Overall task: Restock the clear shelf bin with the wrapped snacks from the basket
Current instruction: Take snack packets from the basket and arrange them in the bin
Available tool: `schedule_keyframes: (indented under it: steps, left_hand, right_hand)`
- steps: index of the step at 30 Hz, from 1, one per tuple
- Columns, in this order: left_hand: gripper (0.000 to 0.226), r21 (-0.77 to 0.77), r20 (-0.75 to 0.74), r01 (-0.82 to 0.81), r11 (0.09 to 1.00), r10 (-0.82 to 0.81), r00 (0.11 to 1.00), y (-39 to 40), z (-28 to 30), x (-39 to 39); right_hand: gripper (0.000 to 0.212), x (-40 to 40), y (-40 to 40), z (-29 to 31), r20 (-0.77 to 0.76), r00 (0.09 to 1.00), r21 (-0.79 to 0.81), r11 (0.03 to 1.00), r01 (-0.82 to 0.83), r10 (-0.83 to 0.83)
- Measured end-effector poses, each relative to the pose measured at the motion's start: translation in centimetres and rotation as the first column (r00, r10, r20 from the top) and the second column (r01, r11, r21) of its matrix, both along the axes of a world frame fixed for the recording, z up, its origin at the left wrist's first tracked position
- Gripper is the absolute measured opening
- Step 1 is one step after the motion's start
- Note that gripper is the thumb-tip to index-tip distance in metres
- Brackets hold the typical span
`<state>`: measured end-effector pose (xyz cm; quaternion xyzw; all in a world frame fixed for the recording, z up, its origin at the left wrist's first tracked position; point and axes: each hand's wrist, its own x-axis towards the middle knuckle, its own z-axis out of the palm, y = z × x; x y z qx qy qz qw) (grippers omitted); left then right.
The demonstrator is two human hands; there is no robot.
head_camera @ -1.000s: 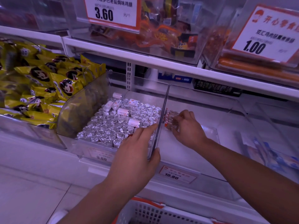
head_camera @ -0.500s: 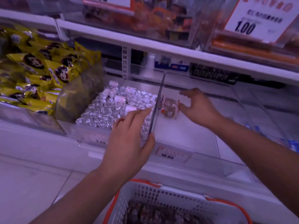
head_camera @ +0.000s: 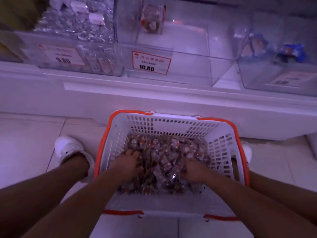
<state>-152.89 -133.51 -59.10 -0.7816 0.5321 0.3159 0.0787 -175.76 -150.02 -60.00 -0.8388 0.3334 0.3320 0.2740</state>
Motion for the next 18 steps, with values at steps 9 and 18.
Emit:
schedule_keyframes:
  steps: [9, 18]
  left_hand:
    - [0.069, -0.019, -0.01, -0.108, 0.994, 0.108, 0.994, -1.8, -7.2, -4.1]
    - [0.056, 0.058, 0.034, -0.085, 0.995, 0.084, 0.996, -6.2, -9.5, -6.0]
  right_hand:
    - [0.092, 5.4, 4.5, -8.1, 0.142, 0.975, -0.122, 0.975, 0.186, -0.168]
    - [0.059, 3.5, 5.3, -9.0, 0.306, 0.805, 0.148, 0.861, 0.486, -0.507]
